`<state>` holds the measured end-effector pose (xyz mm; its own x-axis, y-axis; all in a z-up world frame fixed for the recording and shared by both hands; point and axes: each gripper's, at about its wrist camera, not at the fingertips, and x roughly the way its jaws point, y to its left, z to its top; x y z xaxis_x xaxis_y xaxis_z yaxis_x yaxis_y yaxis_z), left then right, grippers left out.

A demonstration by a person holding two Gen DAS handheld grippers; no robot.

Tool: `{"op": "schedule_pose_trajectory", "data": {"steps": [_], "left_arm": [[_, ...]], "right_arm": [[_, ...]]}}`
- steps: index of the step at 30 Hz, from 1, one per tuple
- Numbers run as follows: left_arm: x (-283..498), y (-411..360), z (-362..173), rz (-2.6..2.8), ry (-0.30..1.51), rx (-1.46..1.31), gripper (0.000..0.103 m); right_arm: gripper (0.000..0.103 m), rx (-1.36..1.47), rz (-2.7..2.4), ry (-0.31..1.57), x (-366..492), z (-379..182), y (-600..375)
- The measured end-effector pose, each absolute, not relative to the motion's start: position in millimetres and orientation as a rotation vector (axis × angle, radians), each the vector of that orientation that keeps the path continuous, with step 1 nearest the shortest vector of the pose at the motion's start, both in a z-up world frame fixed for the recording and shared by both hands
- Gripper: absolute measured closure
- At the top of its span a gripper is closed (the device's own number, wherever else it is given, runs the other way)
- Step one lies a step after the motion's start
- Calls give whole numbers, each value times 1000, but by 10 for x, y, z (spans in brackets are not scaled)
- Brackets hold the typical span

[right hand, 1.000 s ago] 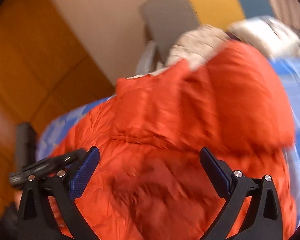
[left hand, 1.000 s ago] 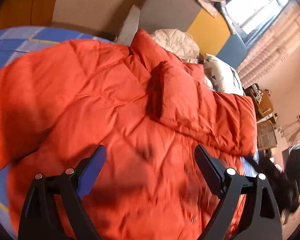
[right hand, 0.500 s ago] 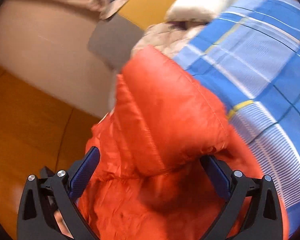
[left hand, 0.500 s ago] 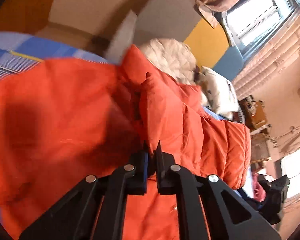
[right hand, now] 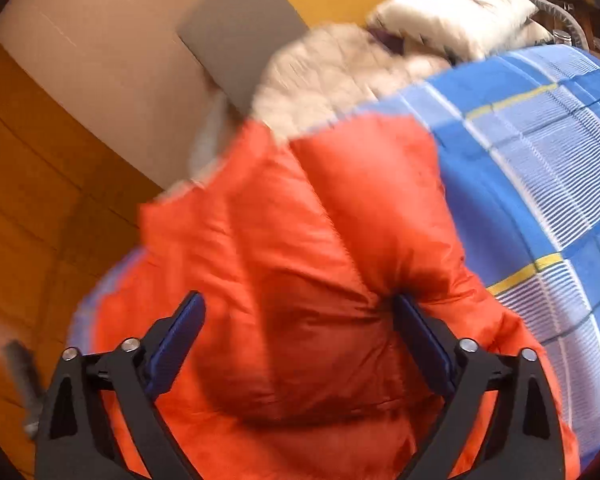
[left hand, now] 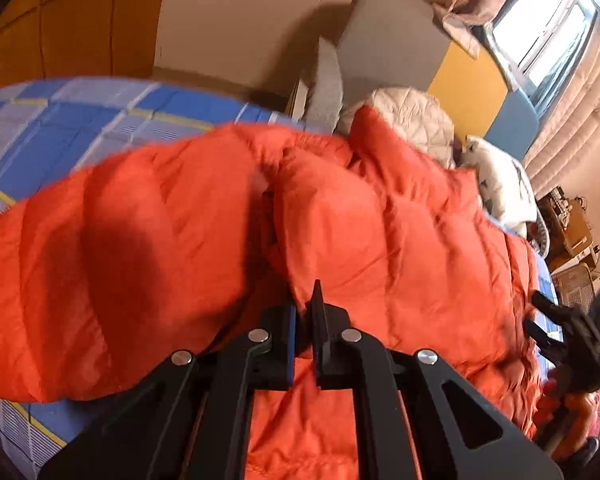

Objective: Fold large clothes
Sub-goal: 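Fold the held sleeve across the jacket front with the right tool, then release, then grasp the other sleeve cuff with the left tool and lift it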

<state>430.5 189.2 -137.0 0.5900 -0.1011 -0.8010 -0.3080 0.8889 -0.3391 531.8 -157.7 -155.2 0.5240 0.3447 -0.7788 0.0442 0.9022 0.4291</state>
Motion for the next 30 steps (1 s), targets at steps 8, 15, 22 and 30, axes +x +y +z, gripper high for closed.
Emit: {"op": "schedule_pose_trajectory", "data": {"steps": [8, 15, 22, 30], "left_arm": [[3951, 2133, -1268, 182, 885, -450, 42], [2859, 2729, -1155, 228, 810, -667, 42], [1676, 3431, -1349, 484, 746, -823, 43], [1115, 4261, -1811, 716, 603, -1135, 43]], "right_arm": [[11, 267, 117, 991, 5148, -1442, -1278], [11, 177, 219, 963, 4359, -1248, -775], [11, 132, 352, 973, 3743, -1194, -308], [11, 46, 513, 967, 3149, -1043, -93]]}}
